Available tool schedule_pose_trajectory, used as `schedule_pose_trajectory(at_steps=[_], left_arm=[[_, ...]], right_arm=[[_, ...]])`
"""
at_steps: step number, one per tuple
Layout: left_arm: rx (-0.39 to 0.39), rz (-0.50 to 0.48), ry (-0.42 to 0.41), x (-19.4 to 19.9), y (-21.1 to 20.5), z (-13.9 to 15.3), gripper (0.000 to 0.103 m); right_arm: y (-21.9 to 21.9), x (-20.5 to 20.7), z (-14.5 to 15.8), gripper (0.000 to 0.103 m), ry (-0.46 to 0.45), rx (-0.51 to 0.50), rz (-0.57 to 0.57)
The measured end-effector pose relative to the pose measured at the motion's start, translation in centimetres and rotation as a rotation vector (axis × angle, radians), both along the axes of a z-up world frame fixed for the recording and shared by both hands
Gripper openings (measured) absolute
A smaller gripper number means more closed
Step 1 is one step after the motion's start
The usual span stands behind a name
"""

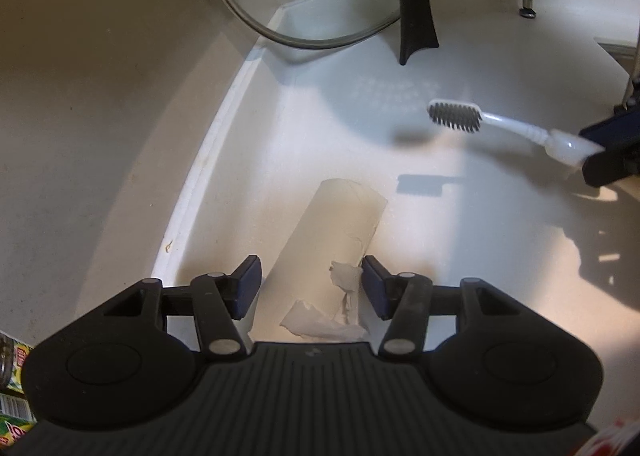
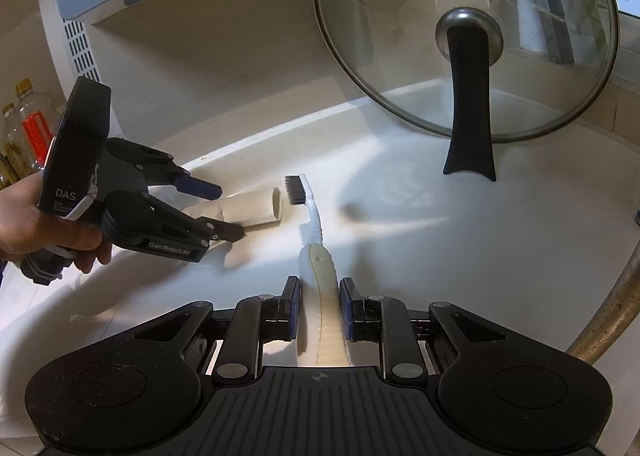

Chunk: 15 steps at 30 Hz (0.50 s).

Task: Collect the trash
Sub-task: 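Grasp the white paper tube with left tool while right tool holds the toothbrush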

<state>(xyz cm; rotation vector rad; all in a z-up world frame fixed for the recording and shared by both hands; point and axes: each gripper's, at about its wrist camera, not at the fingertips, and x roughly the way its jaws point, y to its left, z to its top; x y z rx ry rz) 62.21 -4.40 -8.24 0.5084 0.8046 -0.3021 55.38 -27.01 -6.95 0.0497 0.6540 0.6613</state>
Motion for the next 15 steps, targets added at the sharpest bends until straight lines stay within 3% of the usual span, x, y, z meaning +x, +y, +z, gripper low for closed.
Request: schedule_pose_trajectory(at_steps=[3,6,15], left_arm=[[-0.026,0.035,0.022,0.1,0.3,0.0,0.05],[-0.052,0.053,0.059,-0.2,0.6,0.2,0.035],[-0.131,0.129,0.086,-3.2,1.2,0.7,0.032]], right_arm=[[0.1,0.3,-0.2,0.021,0.008,0.001,-0.001],[0.3,0.4,-0.3,0.021,0.017,-0.001,-0.008],[0.4,-0.8,-0.6,0.021,0.057,0.007,-0.061]])
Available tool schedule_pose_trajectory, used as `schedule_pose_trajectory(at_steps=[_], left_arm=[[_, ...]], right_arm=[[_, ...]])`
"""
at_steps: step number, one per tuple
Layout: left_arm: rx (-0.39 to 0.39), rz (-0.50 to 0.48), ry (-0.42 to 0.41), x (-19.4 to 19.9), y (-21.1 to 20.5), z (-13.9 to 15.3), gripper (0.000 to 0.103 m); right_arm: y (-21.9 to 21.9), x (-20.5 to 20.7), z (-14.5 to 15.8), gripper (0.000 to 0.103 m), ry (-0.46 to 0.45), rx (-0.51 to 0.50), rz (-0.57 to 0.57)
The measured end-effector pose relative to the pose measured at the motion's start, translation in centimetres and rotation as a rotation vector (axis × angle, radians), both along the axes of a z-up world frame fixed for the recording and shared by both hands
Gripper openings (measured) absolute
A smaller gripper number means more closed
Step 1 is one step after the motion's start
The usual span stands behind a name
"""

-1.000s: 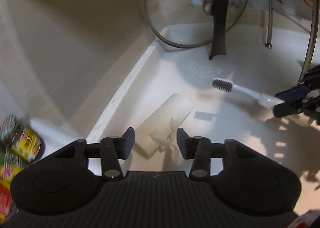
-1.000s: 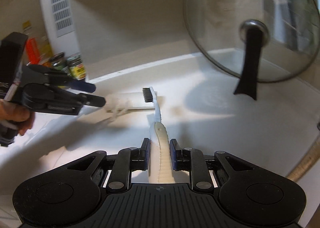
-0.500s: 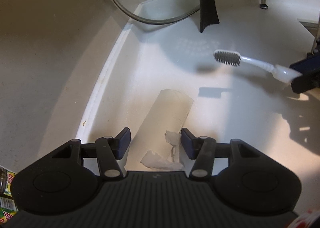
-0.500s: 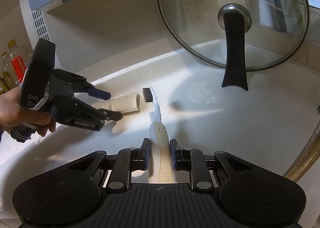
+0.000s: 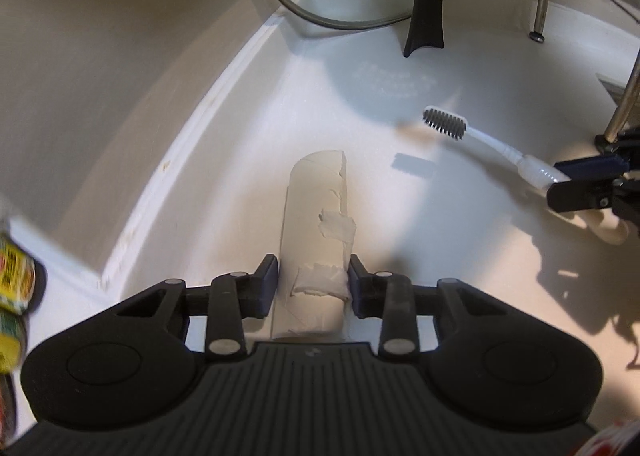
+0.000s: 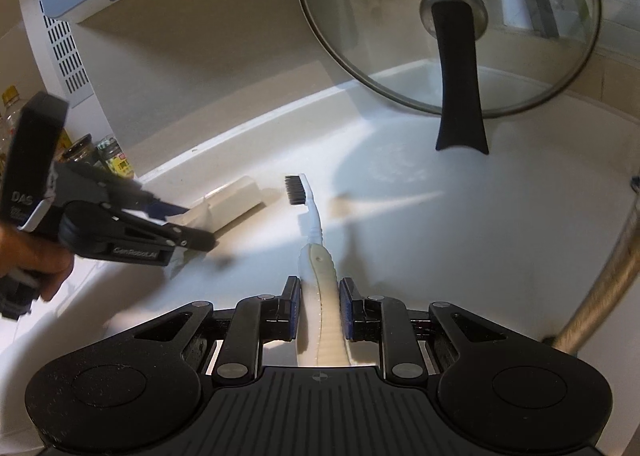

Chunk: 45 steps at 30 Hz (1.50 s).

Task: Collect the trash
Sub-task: 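Grasp the white paper tube with left tool while right tool holds the toothbrush, then carry the paper tube and toothbrush down over the wastebasket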

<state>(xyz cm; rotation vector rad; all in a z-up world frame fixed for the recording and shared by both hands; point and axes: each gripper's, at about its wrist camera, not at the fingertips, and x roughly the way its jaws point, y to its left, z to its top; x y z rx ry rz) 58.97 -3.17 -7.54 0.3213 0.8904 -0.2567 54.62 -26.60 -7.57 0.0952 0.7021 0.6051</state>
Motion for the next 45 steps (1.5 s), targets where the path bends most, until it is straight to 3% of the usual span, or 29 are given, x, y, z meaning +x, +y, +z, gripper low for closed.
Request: schedule_pose_trajectory(at_steps=[24,45], left_arm=[[-0.229,0.157,-0.035,-15.0,2.4,3.2,0.031],[-0.301,0.176,-0.069,-32.4,5.0,4.4,0.031]], right_arm=[[2.5,-10.9,1.4,0.021,0.011,0.013,-0.069],[6.0,-29.0,4.2,0.021,-0.033,0.062,-0.032]])
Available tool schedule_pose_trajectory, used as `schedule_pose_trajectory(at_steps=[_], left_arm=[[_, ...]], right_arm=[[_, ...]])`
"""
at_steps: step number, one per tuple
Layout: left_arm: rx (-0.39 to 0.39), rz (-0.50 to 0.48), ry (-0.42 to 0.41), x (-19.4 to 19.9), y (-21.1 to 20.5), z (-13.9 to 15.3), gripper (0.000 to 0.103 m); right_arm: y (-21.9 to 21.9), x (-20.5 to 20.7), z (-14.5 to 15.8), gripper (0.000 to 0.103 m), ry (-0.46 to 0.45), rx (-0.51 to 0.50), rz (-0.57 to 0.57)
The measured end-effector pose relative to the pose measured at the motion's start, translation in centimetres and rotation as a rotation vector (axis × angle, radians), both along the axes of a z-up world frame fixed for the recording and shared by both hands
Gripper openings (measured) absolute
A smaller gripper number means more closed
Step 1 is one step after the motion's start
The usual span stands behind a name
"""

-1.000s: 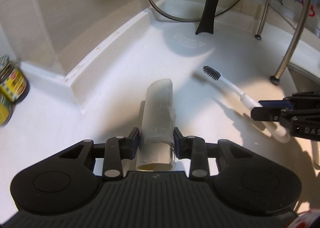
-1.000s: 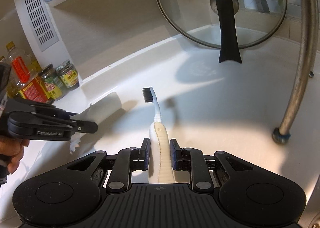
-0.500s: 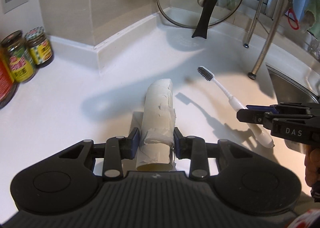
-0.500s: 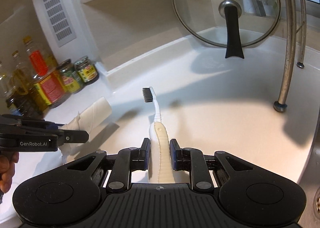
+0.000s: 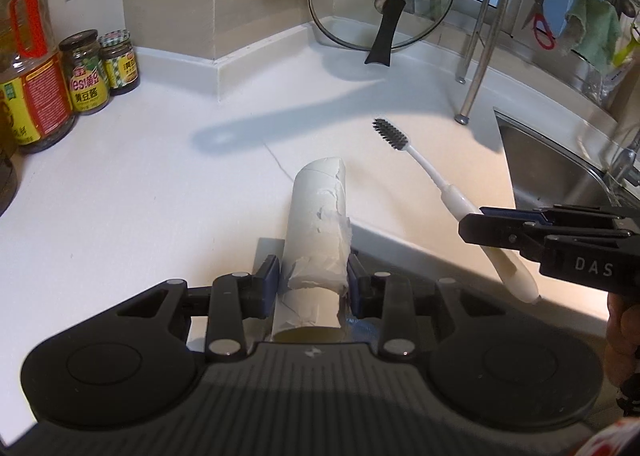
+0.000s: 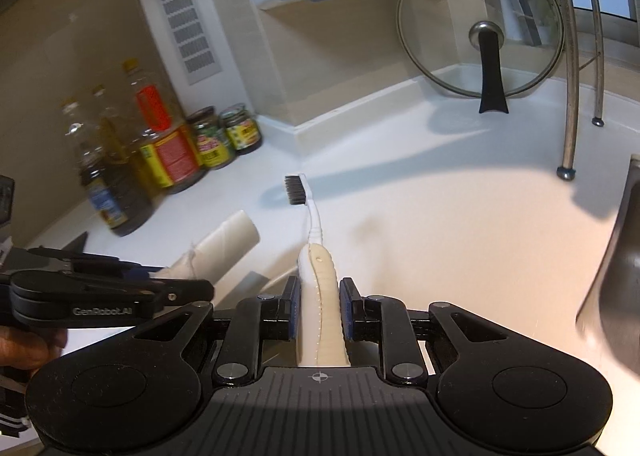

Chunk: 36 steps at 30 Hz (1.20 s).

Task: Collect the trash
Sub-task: 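Carry the paper tube and toothbrush down over the wastebasket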

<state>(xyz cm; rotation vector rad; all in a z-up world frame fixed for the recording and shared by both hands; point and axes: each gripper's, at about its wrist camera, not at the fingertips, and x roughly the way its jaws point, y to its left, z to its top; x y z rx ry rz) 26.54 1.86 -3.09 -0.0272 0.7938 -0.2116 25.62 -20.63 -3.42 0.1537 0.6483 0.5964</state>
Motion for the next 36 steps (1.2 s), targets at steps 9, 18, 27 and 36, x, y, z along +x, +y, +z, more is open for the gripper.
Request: schedule_pose_trajectory(at_steps=[9,18,27,36], left_arm=[[-0.03,0.045,0.034,-4.9,1.0,-1.6,0.031],[-0.061,0.119,0.11,-7.4,0.0,-5.0,0.031],[-0.078,0.208,0.186,-7.8,-1.2,-9.7,0.031],[-0.086,0.289,0.268,-7.3,-1.2,-15.1,0.031]], right_arm=[[0.4,-5.0,-2.1,0.021,0.056,-0.036,0.056],[0.0,-4.8,-6.7,0.021,0.147,-0.123,0.096],[-0.4,-3.8,-10.6,0.021,0.193,-0.165,0.114],[-0.1,-2.2,-14.4,0.021,0.229,-0.197,0.107]])
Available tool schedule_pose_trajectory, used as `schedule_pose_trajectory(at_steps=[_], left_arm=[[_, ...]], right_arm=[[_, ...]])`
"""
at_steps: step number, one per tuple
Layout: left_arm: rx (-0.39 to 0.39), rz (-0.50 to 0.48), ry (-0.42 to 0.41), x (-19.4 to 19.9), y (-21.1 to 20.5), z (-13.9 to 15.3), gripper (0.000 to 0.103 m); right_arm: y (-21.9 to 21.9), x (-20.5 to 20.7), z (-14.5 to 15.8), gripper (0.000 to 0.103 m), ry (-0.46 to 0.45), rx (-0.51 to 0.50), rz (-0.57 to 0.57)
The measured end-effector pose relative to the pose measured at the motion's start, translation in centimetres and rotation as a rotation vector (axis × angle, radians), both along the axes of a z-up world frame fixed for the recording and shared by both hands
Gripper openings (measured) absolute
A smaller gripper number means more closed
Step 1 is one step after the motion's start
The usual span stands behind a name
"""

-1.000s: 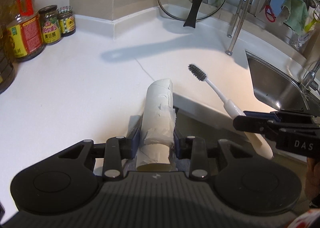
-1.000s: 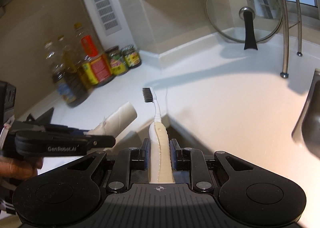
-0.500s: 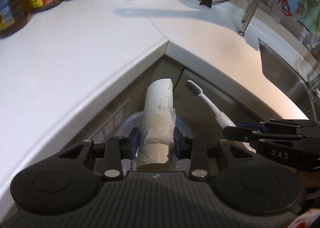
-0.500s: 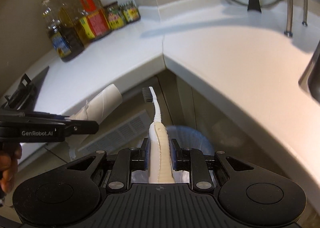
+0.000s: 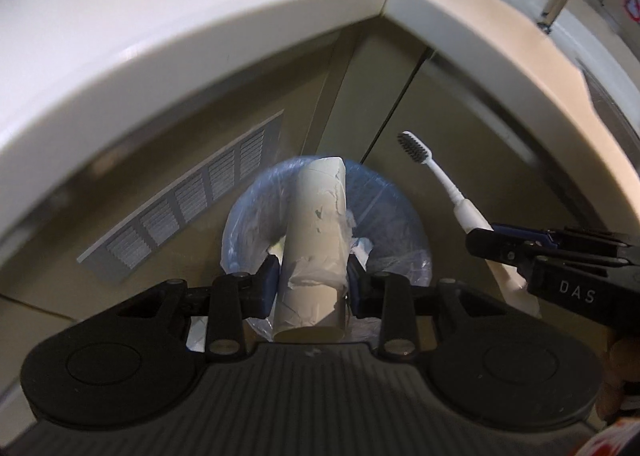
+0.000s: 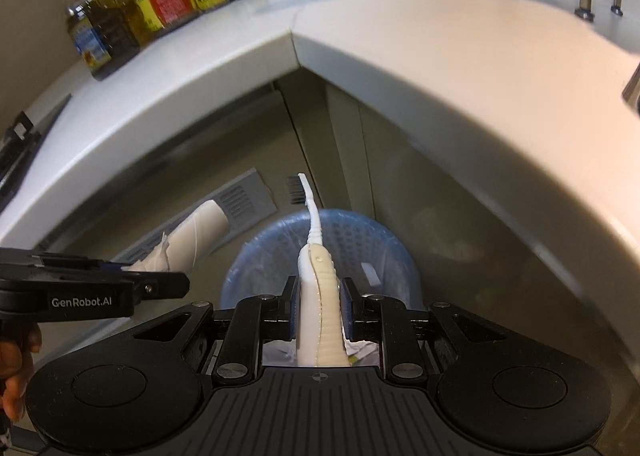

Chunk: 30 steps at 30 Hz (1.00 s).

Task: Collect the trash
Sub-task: 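Carry the paper tube and toothbrush down over the wastebasket, then open left tool to drop the paper tube while right tool releases the toothbrush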

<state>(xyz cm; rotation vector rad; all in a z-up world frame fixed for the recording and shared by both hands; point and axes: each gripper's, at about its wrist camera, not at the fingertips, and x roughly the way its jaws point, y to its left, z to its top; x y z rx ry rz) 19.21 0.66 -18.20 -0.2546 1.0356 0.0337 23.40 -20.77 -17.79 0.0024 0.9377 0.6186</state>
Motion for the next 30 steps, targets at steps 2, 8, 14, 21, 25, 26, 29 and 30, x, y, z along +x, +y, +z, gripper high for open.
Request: schedule_pose_trajectory(at_steps=[2,8,14,21,25,26,29,30], left_arm=[[-0.004,0.01,0.018,0.3,0.0,-1.2,0.031],[-0.01,0.033,0.044,1.5,-0.4,-3.5,0.031],[-0.026,0.049,0.062,2.6,-0.3,-4.6,0.031],[-0.039,0.063,0.071,2.9,-0.1,-4.9,0.031],[-0.041,0.066,0.074,3.0,-0.1,-5.2,0.031],[-0.043,0.066,0.075,3.0,-0.1,-5.3,0.031],[-0.042,0.064,0.074,2.9,-0.1,-5.0,0.031],[-0.043,0.064,0.074,2.8,-0.1,-4.9,0.031]], right_arm=[[0.1,0.3,-0.8,0.021,0.007,-0.008,0.001],[0.6,1.2,-2.4,0.021,0.024,-0.022,0.005],[1.5,1.8,-3.2,0.021,0.035,-0.037,0.01],[2.1,2.2,-3.9,0.021,0.041,-0.044,0.019],[2.2,2.3,-4.1,0.021,0.044,-0.045,0.021],[2.2,2.3,-4.1,0.021,0.046,-0.045,0.021],[2.1,2.2,-4.1,0.021,0.048,-0.047,0.018],[2.2,2.2,-4.1,0.021,0.05,-0.047,0.016]])
